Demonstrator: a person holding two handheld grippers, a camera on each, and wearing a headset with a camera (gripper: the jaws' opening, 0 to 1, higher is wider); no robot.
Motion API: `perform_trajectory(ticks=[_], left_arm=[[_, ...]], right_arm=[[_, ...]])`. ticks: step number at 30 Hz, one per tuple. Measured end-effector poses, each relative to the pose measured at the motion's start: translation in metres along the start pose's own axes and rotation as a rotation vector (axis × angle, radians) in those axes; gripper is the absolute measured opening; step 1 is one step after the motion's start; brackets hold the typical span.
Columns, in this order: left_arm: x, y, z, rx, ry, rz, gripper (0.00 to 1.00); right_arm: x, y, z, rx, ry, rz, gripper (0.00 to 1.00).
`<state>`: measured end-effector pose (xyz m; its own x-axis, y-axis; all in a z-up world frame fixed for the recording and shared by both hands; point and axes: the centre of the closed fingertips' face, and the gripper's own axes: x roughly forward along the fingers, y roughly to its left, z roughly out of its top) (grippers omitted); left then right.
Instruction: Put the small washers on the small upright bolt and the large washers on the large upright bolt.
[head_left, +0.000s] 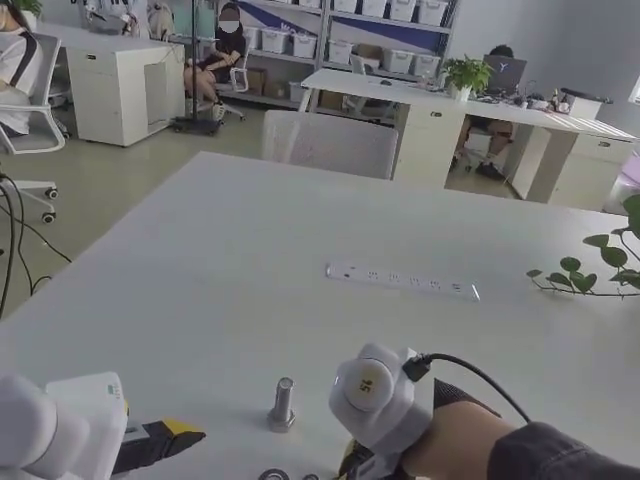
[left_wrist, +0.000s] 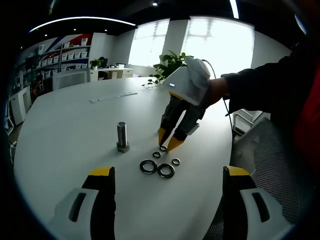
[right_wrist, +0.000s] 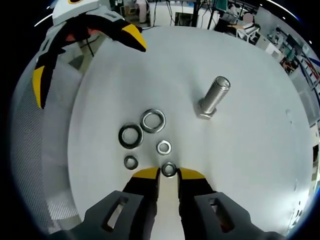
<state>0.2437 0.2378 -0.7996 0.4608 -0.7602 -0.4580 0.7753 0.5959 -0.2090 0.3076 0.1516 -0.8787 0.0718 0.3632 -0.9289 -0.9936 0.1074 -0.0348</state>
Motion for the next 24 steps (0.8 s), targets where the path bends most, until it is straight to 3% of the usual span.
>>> perform_trajectory(ticks=[24], left_arm=[[0.0004, -0.0015, 0.0006, 0.001, 0.004, -0.005, 0.88]], right_arm=[[-0.0007, 0.0003, -0.0007, 0.003, -0.003, 0.005, 0.14]])
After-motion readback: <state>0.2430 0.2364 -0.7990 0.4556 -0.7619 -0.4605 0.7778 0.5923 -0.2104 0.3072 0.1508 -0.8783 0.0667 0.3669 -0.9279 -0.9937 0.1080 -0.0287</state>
